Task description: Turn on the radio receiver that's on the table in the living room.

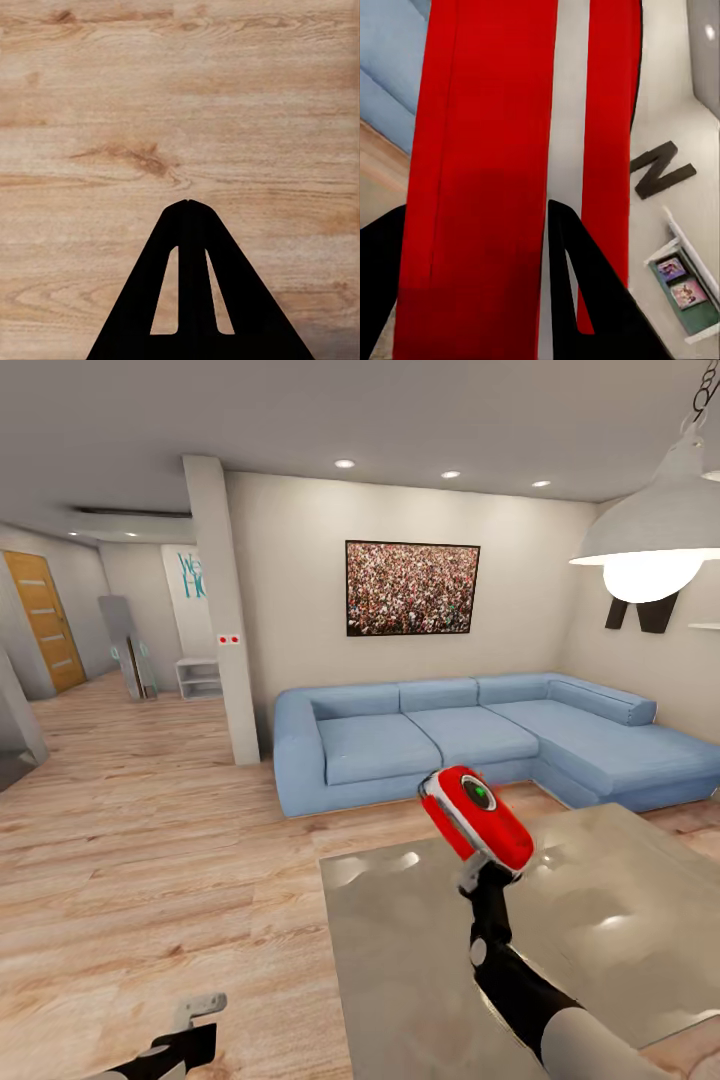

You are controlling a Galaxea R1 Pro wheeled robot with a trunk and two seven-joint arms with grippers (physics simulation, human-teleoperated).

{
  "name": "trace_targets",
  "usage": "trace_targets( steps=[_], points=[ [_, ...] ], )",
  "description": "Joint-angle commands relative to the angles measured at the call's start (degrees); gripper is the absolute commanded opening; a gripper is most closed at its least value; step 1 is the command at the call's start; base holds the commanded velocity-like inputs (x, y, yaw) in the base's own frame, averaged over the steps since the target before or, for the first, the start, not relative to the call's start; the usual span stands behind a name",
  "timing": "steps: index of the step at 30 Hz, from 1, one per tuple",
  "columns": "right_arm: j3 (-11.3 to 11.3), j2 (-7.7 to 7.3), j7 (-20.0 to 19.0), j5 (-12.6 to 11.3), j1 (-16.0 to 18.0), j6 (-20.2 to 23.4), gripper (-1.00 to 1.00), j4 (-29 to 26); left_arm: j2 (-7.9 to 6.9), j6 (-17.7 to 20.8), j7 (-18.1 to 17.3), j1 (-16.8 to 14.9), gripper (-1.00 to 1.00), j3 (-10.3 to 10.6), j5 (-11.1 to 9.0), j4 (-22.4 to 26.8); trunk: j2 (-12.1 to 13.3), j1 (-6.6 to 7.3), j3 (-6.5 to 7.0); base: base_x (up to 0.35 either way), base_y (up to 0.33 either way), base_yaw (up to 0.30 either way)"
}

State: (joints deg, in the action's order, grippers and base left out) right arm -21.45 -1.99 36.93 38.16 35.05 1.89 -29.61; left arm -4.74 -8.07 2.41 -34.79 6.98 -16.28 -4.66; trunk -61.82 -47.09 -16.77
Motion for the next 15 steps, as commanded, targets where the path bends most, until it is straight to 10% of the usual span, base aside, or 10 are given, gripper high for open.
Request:
trace_targets(
  steps=[1, 9, 15],
  points=[
    [2.0, -0.02, -3.1, -0.2, 0.0, -0.2, -1.0, -1.4, -0.01, 0.0, 0.0, 0.1, -1.0, 0.0, 0.0, 0.0, 0.0, 0.0, 0.01, 0.0, 0.0, 0.0],
    [23.3, 0.05, -34.1, -1.4, 0.0, 1.8, -1.0, -9.5, -0.01, -0.1, 0.0, 0.2, -1.0, 0.0, 0.0, 0.0, 0.0, 0.0, 0.01, 0.0, 0.0, 0.0],
    [28.5, 0.07, -40.9, -1.5, 0.0, 11.5, -1.0, -11.8, -0.01, -0.1, 0.0, 0.2, -1.0, 0.0, 0.0, 0.0, 0.0, 0.0, 0.01, 0.0, 0.0, 0.0]
  ],
)
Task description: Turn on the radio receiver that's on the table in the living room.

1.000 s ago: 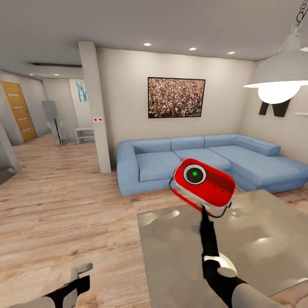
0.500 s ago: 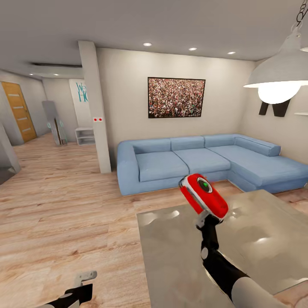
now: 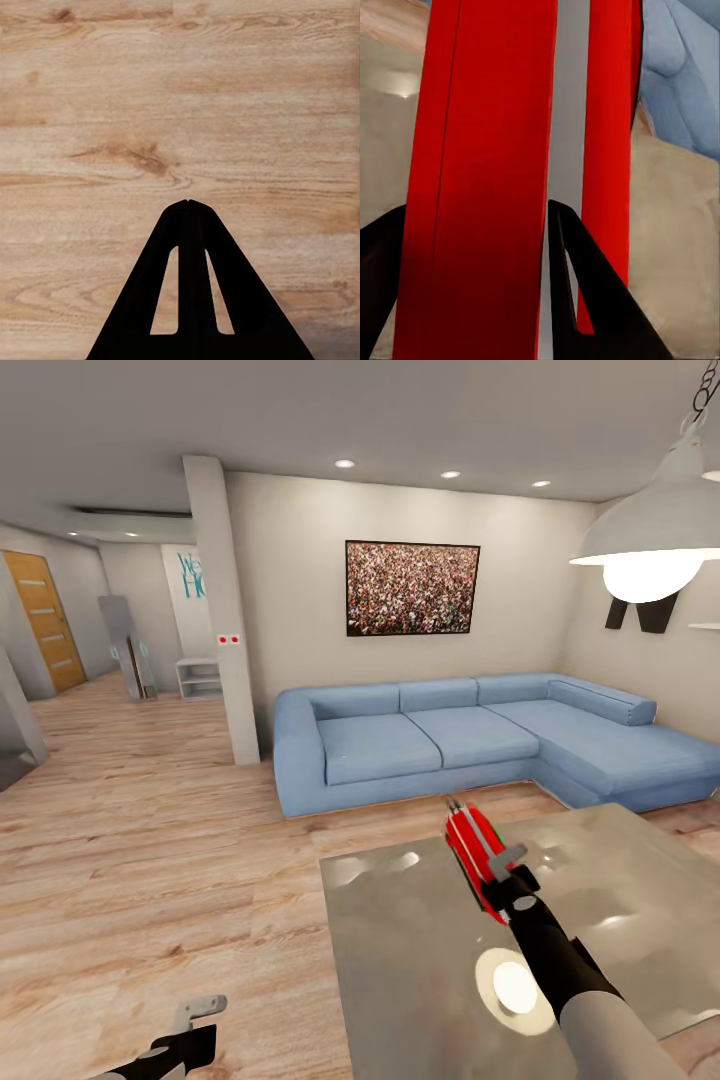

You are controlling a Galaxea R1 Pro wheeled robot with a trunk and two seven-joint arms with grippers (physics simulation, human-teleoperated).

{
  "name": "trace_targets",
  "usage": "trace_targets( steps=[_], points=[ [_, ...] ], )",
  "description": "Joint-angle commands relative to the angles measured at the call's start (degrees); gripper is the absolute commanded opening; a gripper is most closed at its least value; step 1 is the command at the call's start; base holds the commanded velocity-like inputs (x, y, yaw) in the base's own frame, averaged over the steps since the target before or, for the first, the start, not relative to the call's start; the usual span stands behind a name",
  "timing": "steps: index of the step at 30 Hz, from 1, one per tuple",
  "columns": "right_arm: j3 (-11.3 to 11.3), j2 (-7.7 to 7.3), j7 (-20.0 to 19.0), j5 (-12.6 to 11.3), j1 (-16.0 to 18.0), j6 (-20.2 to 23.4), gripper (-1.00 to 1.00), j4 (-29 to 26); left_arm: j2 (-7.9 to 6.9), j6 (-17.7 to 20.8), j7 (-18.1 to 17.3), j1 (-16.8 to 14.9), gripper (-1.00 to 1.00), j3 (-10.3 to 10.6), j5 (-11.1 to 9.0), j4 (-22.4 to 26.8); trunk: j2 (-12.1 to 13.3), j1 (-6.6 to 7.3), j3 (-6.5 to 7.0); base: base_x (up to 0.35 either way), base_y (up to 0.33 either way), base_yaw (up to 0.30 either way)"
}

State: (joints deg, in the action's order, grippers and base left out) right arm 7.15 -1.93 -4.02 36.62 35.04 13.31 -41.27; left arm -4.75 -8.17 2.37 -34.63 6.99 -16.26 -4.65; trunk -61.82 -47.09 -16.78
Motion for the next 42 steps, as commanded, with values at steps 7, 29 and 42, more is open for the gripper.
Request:
trace_targets(
  steps=[7, 29, 42],
  points=[
    [1.0, 0.03, -18.5, 0.0, 0.0, 9.2, -1.0, -0.5, 0.08, 0.0, 0.0, 0.0, -1.0, 0.0, 0.0, 0.0, 0.0, 0.0, 0.01, 0.0, 0.0, 0.0],
    [1.6, 1.13, -35.2, -2.3, 0.0, 23.2, -1.0, -0.8, 0.47, 0.0, 0.0, 0.0, -1.0, 0.0, 0.0, 0.0, 0.0, 0.0, 0.01, 0.0, 0.0, 0.0],
    [1.7, 0.79, -38.1, -2.2, 0.0, 23.3, -1.0, -0.8, 0.36, -0.3, -0.1, 0.3, -1.0, 0.0, -0.2, 0.0, 0.0, 0.0, 0.01, 0.0, 0.0, 0.0]
  ],
)
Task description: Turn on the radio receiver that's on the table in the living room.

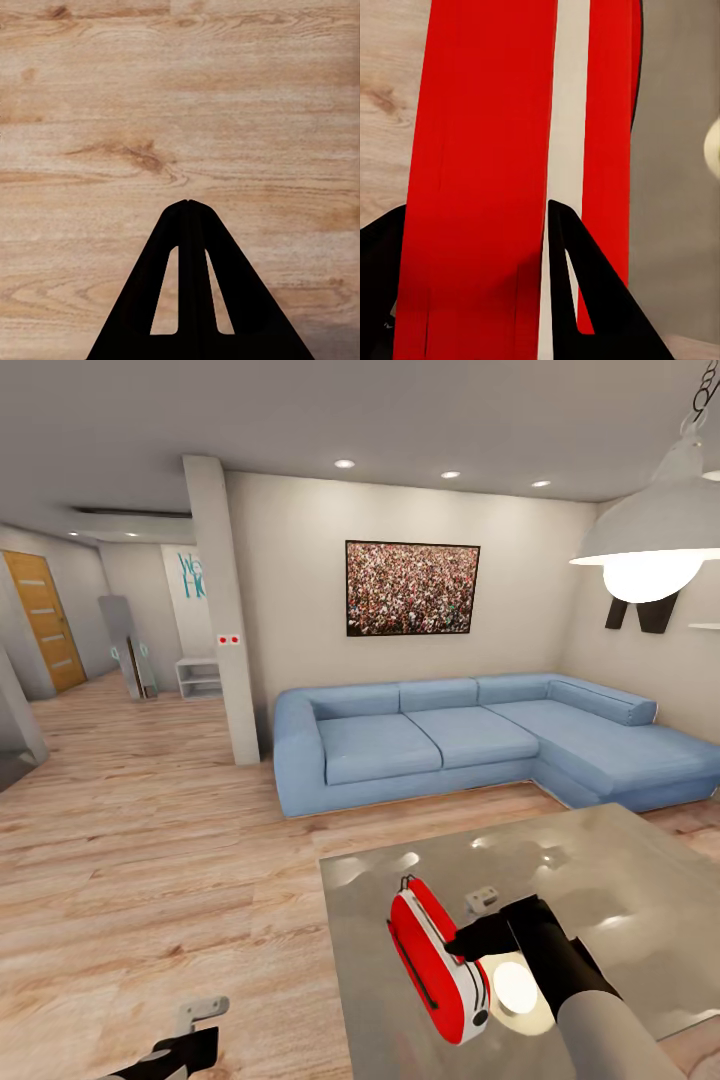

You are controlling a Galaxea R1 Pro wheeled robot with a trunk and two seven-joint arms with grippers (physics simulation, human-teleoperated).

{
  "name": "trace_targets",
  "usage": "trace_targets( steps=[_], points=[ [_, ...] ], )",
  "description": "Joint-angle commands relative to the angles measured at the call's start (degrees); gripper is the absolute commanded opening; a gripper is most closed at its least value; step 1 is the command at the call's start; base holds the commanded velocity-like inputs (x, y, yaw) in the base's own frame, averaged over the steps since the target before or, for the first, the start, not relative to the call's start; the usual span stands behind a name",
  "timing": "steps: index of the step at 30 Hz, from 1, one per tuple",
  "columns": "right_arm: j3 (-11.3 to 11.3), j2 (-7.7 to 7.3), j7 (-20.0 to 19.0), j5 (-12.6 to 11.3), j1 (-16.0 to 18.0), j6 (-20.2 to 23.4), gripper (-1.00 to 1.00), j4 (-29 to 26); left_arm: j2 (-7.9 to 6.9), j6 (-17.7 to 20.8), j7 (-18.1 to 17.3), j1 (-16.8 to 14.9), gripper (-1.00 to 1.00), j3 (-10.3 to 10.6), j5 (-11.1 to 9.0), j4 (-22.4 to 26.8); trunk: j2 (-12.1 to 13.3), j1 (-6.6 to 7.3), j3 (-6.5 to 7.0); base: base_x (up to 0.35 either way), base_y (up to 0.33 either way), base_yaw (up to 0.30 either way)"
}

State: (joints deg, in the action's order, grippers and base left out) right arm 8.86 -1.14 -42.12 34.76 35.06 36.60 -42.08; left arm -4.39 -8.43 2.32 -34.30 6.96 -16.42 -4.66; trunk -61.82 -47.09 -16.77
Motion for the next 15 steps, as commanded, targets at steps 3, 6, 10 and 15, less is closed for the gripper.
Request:
trace_targets(
  steps=[3, 6, 10, 15],
  points=[
    [0.0, -0.04, 0.2, -0.3, 0.0, 0.0, -1.0, 0.1, 0.06, 0.1, 0.0, 0.0, -1.0, -0.1, -0.3, 0.0, 0.0, 0.0, 0.0, 0.0, 0.0, 0.0],
    [0.0, -0.11, 1.5, -0.4, 0.0, -0.2, -1.0, 0.3, 0.14, 0.2, 0.0, 0.0, -1.0, -0.1, -0.5, 0.0, 0.0, 0.0, 0.0, 0.0, 0.0, 0.0],
    [0.2, -0.16, 3.7, -0.6, 0.0, -1.0, -1.0, 1.0, 1.54, 0.5, -0.1, 0.0, -1.0, -0.1, -0.4, 0.0, 0.0, 0.0, 0.0, 0.0, 0.0, 0.0],
    [0.2, -0.08, 4.4, -0.7, 0.0, -3.7, -1.0, 3.3, 2.64, 0.5, -0.3, 0.0, -1.0, -0.2, -0.4, 0.0, 0.0, 0.0, 0.0, 0.0, 0.0, 0.0]
  ],
)
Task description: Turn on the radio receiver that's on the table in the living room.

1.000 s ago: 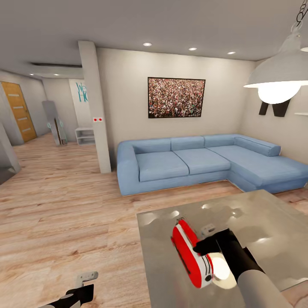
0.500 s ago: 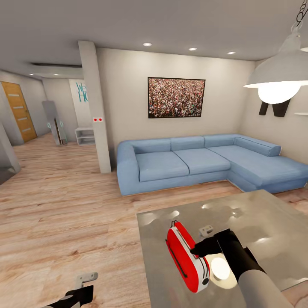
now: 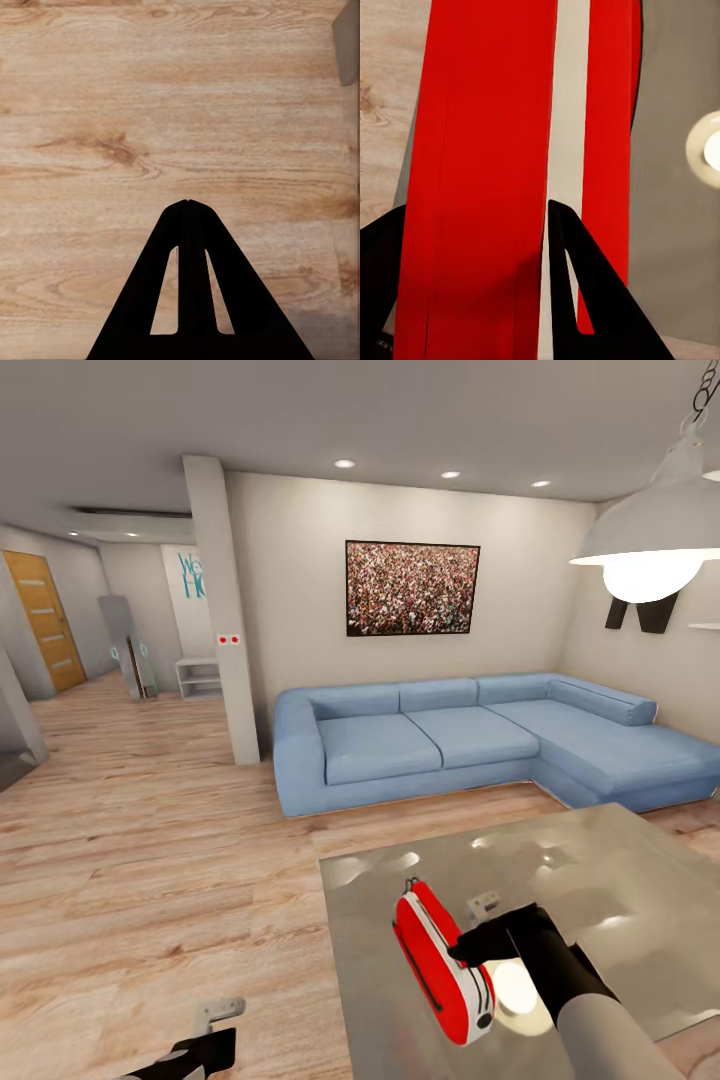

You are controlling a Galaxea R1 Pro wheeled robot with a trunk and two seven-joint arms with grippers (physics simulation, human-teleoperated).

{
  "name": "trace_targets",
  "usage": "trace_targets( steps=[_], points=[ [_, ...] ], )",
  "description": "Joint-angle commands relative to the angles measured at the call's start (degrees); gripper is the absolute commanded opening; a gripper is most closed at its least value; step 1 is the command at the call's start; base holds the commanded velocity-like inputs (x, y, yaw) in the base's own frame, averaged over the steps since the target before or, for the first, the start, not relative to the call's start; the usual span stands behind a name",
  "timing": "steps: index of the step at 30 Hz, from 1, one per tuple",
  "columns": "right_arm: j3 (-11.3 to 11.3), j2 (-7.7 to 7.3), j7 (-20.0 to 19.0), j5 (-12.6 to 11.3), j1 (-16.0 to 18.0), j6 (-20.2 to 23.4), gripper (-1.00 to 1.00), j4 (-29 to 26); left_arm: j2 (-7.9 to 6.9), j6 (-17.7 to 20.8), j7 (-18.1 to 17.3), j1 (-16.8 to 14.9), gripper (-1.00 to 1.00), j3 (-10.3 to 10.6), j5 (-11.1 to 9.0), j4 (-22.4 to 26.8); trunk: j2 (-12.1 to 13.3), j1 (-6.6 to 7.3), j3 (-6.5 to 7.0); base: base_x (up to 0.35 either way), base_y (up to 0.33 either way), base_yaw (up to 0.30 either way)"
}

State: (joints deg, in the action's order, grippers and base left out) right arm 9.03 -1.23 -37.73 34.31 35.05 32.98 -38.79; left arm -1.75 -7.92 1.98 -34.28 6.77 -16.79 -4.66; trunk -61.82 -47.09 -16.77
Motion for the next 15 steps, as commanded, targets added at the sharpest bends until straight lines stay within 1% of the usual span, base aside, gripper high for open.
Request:
trace_targets(
  steps=[1, 2, 10, 15],
  points=[
    [0.0, 0.03, 0.1, -0.3, 0.0, -0.2, -1.0, 0.2, 0.0, 0.0, 0.0, 0.0, -1.0, 0.0, 0.0, 0.0, 0.0, 0.0, 0.01, 0.0, 0.0, 0.0],
    [0.0, 0.05, 0.1, -0.3, 0.0, -0.3, -1.0, 0.4, -0.03, -0.1, 0.0, 0.0, -1.0, 0.0, 0.0, 0.0, 0.0, 0.0, 0.01, 0.0, 0.0, 0.0],
    [-0.1, 0.3, 0.2, -0.4, 0.0, -0.5, -1.0, 2.3, -0.09, -0.1, 0.3, 0.0, -1.0, -0.1, 0.0, 0.1, -3.2, -1.76, -1.43, 0.0, 0.0, 0.0],
    [0.0, 0.35, 0.2, -0.4, 0.0, -0.5, -1.0, 2.6, -0.09, -0.1, 0.4, 0.0, -1.0, -0.1, -0.1, 0.1, -5.2, -2.85, -2.33, 0.0, 0.0, 0.0]
  ],
)
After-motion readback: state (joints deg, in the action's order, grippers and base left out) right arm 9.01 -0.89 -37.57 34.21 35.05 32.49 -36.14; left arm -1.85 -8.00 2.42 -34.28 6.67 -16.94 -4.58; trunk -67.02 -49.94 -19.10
